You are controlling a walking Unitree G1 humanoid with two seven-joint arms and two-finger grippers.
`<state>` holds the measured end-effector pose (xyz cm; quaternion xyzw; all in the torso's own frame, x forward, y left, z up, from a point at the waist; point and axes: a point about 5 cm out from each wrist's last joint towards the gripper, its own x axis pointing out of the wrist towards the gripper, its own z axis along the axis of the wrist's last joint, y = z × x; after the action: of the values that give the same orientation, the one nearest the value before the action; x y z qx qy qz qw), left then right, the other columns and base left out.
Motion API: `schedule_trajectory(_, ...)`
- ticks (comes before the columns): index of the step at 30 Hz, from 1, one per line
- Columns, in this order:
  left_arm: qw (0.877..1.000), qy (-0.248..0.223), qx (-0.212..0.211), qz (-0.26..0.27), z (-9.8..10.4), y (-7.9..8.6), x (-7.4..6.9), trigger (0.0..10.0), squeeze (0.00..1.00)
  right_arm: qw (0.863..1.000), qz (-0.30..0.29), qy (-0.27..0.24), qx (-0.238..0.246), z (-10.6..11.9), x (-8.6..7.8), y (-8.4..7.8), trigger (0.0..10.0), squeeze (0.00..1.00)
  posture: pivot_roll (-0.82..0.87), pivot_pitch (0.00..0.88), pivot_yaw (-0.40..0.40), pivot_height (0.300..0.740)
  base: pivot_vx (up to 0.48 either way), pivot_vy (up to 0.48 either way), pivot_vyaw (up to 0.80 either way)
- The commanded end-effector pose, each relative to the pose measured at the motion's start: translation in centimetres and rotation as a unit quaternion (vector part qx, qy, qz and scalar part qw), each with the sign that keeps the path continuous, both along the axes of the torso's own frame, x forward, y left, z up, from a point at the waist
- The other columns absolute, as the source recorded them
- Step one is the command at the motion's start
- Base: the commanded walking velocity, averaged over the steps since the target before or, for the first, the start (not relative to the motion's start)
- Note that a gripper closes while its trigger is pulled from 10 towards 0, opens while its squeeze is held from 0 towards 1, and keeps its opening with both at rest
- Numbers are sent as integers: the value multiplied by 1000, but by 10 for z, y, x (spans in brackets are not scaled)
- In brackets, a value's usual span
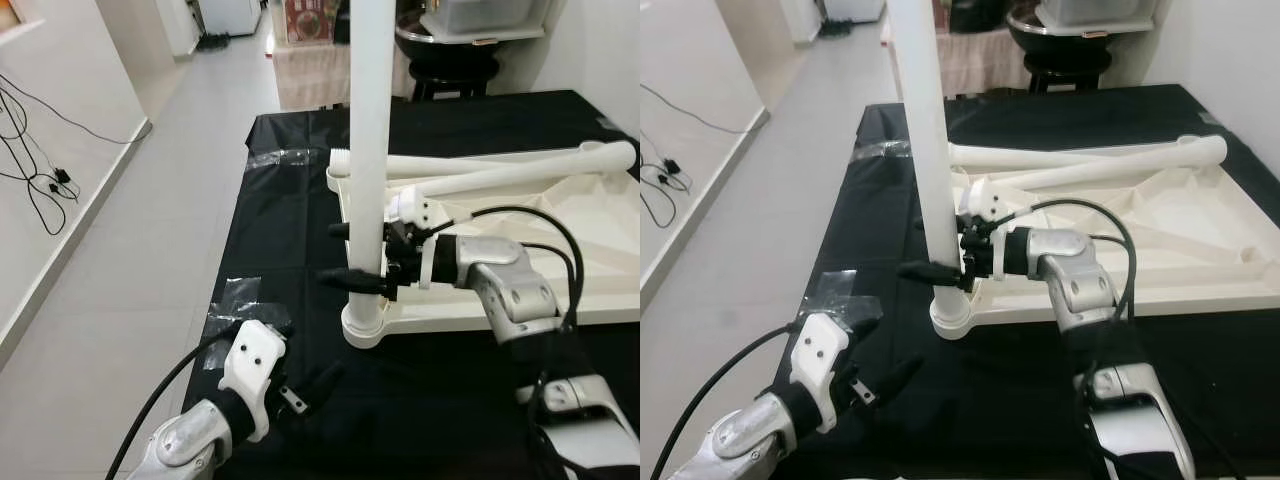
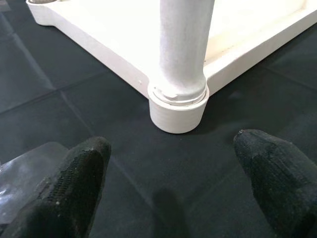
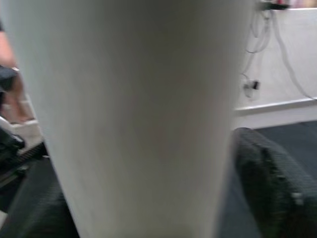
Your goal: Building children table
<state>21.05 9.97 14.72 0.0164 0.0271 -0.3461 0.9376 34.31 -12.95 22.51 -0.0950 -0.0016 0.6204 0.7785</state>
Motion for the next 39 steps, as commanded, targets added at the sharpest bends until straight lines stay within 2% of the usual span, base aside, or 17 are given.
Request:
schedule_trajectory(1, 1000, 8, 3, 1, -2, 1, -2, 10000, 0, 1000, 18, 14, 13, -3, 0, 1, 0, 0, 85, 140, 72, 740, 0, 0, 0)
schedule_trajectory(11, 1000, 9, 2, 1, -3, 0, -2, 10000, 0, 1000, -5, 7, 12, -6, 4, -12, 0, 0, 71, 141, 71, 740, 0, 0, 0)
schedule_trajectory(16, 1000, 10, 2, 2, -4, 0, -2, 10000, 0, 989, -145, -13, 8, -19, 5, -25, 0, 0, 68, 139, 51, 740, 0, 0, 0)
schedule_trajectory(17, 1000, 10, 2, 3, -4, 1, -2, 10000, 0, 978, -210, -6, 16, -30, -1, -24, 0, 0, 61, 136, 47, 740, 0, 0, 0)
schedule_trajectory(18, 1000, 10, 2, 4, -4, 3, -1, 10000, 0, 938, -347, 14, -2, -59, -19, -16, 0, 0, 43, 139, 71, 740, 0, 0, 0)
schedule_trajectory(19, 1000, 10, 2, 4, -4, 3, -1, 10000, 0, 938, -347, 14, -2, -59, -19, -16, 0, 0, 43, 139, 71, 740, 0, 0, 0)
schedule_trajectory(20, 1000, 11, 3, 2, -5, 5, -1, 10000, 0, 908, -419, 17, -19, -76, -39, -8, 0, 0, 48, 135, 86, 740, 0, 0, 0)
schedule_trajectory(27, 1000, 13, 6, 0, -6, 5, 1, 10000, 0, 897, -442, 11, -35, -83, -52, 4, 0, 0, 40, 115, 86, 740, 0, 0, 0)
schedule_trajectory(31, 1000, 14, 6, 4, -8, 5, 2, 10000, 0, 908, -417, 3, -34, -82, -39, 9, 0, 0, 54, 104, 71, 740, 0, 0, 0)
schedule_trajectory(32, 1000, 14, 7, 6, -8, 6, 2, 10000, 0, 911, -410, -1, -31, -80, -34, 12, 2941, 0, 64, 100, 71, 740, 0, 0, 0)
schedule_trajectory(33, 1000, 14, 7, 6, -8, 6, 2, 10000, 0, 911, -410, -1, -31, -80, -34, 12, 2941, 0, 64, 100, 71, 740, 0, 0, 0)
schedule_trajectory(34, 1000, 13, 7, 7, -8, 6, 2, 10000, 0, 920, -392, -3, -18, -75, -28, 17, 10000, 0, 61, 95, 82, 740, 0, 0, 0)
schedule_trajectory(35, 1000, 13, 7, 7, -8, 6, 2, 10000, 0, 920, -392, -3, -18, -75, -28, 17, 10000, 0, 61, 95, 82, 740, 0, 0, 0)
schedule_trajectory(36, 1000, 14, 8, 5, -8, 6, 2, 10000, 0, 926, -377, -5, -6, -68, -26, 22, 10000, 369, 60, 94, 87, 740, 0, 0, 0)
schedule_trajectory(37, 1000, 14, 8, 5, -8, 6, 2, 10000, 0, 926, -377, -5, -6, -68, -26, 22, 10000, 369, 60, 94, 87, 740, 0, 0, 0)
schedule_trajectory(38, 1000, 15, 8, 3, -8, 6, 2, 10000, 0, 936, -352, -13, 6, -59, -23, 24, 10000, 1000, 67, 98, 89, 740, 0, 0, 0)
schedule_trajectory(39, 1000, 16, 7, 2, -8, 5, 2, 10000, 0, 953, -302, -23, 25, -48, -21, 26, 10000, 1000, 70, 98, 88, 740, 0, 0, 0)
